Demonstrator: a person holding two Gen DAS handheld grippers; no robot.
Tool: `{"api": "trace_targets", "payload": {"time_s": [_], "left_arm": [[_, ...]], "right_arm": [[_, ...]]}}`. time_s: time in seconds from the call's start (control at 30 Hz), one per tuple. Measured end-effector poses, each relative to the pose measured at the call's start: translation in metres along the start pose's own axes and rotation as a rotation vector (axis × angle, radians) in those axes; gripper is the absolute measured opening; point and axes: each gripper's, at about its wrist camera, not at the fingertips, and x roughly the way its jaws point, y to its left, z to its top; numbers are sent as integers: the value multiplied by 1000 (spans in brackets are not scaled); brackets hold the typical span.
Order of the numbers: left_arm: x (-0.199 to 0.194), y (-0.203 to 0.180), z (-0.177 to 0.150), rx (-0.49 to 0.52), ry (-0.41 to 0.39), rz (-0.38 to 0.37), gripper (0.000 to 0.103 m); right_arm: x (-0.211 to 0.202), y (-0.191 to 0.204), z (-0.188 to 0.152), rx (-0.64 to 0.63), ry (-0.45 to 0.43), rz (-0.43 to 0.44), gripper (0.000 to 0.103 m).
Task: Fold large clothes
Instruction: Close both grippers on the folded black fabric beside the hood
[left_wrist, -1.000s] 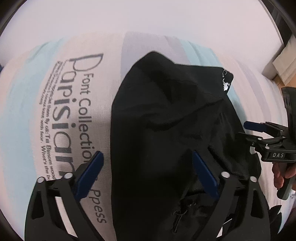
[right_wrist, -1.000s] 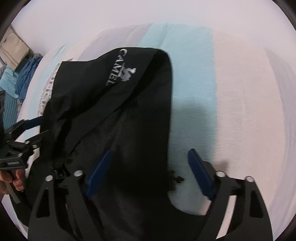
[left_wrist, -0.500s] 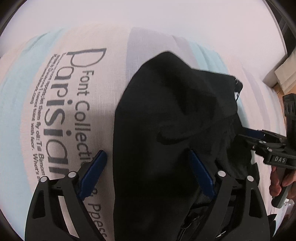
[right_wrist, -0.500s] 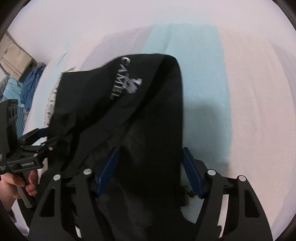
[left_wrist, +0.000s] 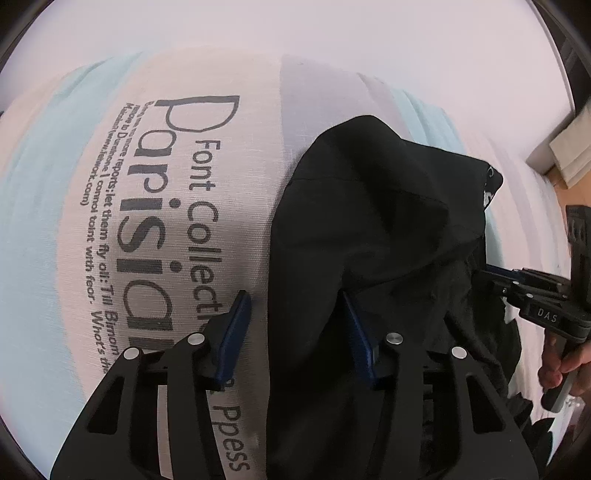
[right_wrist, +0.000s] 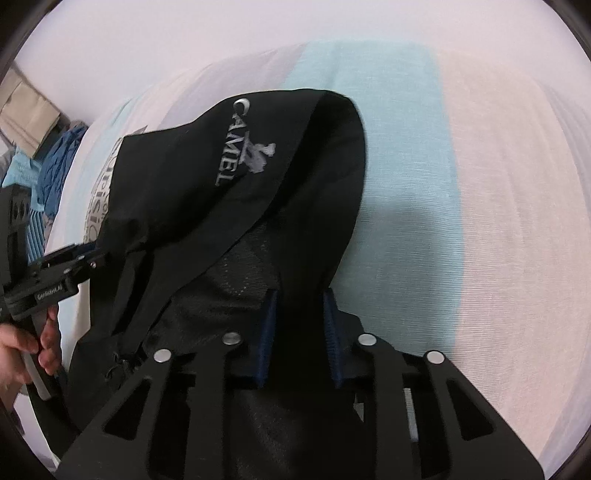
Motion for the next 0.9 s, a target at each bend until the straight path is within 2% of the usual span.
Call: {"api": "trace_targets", "payload": {"time_s": [0.13,0.2,0.23,0.3,0.33,0.37,0.43,0.47,0.5,0.6,0.9], "left_arm": [[4,-15,-1,60,3,47,54],[5,-18,-1,47,-3,42,63],[7,-21,-1,41,-7,44,63],[9,-23,-2,32,-18,50,63],[9,-25,-8,32,-25,53,61],[8,-25,-9,25,-31,49,51],[4,-25,-22,8,-38,51,34],[3,-23,-23,1,-36,34,15],[2,-25,-24,12,-34,14,7],[-1,-36,-30,58,-41,28,3],[-32,-52,-42,53,-98,24,2]], "right_arm": [[5,6,2,7,0,-5,25],[9,10,4,10,-1,-7,28],[9,9,2,13,0,-5,29],[12,10,3,21,2,4,38],[12,11,3,23,3,1,39],[14,15,4,20,5,-8,38],[14,15,6,16,10,-25,25],[11,9,4,25,10,-16,20],[9,7,4,39,8,-1,14],[3,9,3,43,-2,14,8],[-33,24,-10,41,-70,16,6]]}}
